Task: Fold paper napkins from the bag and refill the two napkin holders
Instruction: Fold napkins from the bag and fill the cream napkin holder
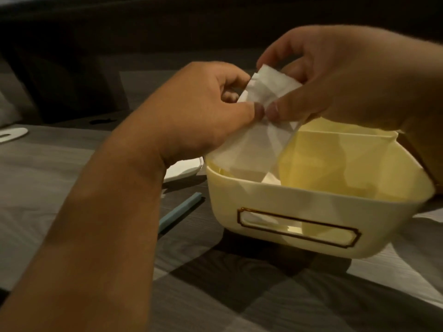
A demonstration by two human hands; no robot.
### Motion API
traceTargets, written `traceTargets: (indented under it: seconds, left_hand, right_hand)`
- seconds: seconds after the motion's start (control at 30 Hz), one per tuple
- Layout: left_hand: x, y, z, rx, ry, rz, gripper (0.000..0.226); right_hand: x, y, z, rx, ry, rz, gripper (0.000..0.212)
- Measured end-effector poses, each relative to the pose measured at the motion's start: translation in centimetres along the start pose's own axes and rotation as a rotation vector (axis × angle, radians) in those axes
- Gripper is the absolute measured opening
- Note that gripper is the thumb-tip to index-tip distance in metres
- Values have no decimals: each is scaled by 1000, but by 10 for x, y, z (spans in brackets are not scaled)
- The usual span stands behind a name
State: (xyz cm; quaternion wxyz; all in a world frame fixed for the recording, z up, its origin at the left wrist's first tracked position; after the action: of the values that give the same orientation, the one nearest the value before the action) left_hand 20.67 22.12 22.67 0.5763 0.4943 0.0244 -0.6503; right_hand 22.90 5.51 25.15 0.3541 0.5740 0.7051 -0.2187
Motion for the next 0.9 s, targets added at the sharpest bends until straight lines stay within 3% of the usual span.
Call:
traceTargets:
  seconds: [0.13,0.23,0.37,0.53,0.7,0.9]
  left_hand:
    - [0,-1,0,1,-84,190,35]
    - [3,0,-2,-111,-113,262,40]
    - [3,1,-2,-270,-86,238,38]
    - [-5,-5,7,-232,-47,148,21]
    - [-5,-8,11,-229,43,57,30]
    - [-3,-8,16,-196,215,33,23]
  right_hand:
    - [-3,-2,1,116,199,-34,34]
    - [-2,-5,-1,190,317,-16,22]
    - [1,-6,-3,231,294,32,30]
    - [0,-7,-3,217,171,54,25]
    - [2,-4,-2,177,108,-39,16]
    - [0,-5,-4,177,130,-214,16]
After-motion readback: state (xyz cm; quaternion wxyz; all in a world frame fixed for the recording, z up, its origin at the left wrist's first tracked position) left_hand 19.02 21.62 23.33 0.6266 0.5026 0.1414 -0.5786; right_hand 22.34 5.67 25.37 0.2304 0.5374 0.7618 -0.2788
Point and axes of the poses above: each hand's wrist, its own y-axis towards the middle knuckle, its own x-axis out of the palm, z = x × y, the point moved 2 cm from there along y, towards the middle knuckle, and after that the axes turned 14 degrees about x, right-handed, at the moved point
